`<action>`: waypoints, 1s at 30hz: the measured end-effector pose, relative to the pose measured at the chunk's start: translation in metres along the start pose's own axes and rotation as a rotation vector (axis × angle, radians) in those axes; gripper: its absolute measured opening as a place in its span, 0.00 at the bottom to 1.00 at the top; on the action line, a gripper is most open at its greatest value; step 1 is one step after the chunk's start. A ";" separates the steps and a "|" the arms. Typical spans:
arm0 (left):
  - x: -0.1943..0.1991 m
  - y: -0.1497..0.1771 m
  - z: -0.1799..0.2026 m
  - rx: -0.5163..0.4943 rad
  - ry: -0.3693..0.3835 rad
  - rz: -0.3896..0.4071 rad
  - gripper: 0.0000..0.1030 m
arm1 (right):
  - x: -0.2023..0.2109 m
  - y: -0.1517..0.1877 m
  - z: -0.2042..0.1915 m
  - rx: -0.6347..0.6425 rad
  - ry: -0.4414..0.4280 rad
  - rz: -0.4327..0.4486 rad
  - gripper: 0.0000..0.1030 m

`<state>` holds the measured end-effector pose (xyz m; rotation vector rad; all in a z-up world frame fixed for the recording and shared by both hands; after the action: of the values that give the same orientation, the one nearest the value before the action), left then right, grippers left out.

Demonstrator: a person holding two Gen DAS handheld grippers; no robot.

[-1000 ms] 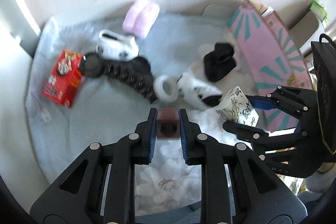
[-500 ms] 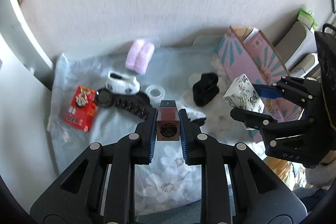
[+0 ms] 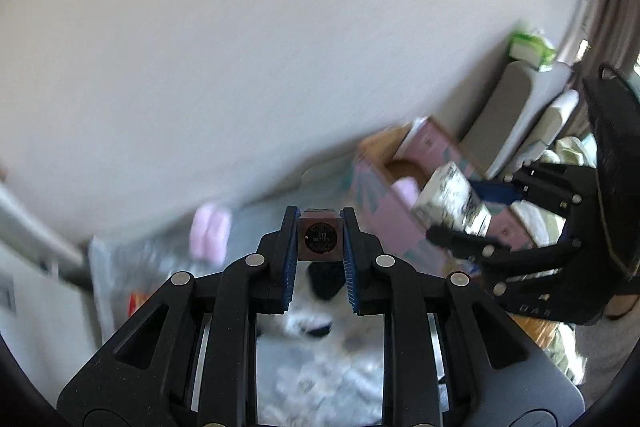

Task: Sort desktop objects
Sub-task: 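Carry the lipstick and white packet into the cardboard box and open both tools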

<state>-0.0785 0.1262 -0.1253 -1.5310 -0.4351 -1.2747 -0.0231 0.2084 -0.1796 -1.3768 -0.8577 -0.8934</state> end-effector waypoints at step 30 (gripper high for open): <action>-0.131 -0.064 0.165 -0.270 0.123 -0.163 0.17 | -0.025 0.125 0.128 -0.389 0.012 -0.169 0.41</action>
<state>-0.0967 0.3357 -0.1898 -1.6539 -0.3226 -1.5977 0.0808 0.3370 -0.2537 -1.6459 -0.8270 -1.2458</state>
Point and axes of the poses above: each gripper's, at about its wrist camera, not at the fingertips, and x roughly against the way its jaws point, z to its right, y to its underside, the point moved 7 cm from there along -x, roughly the way its jaws point, and after that the axes turned 13 degrees about -z, right-handed, at the moved point
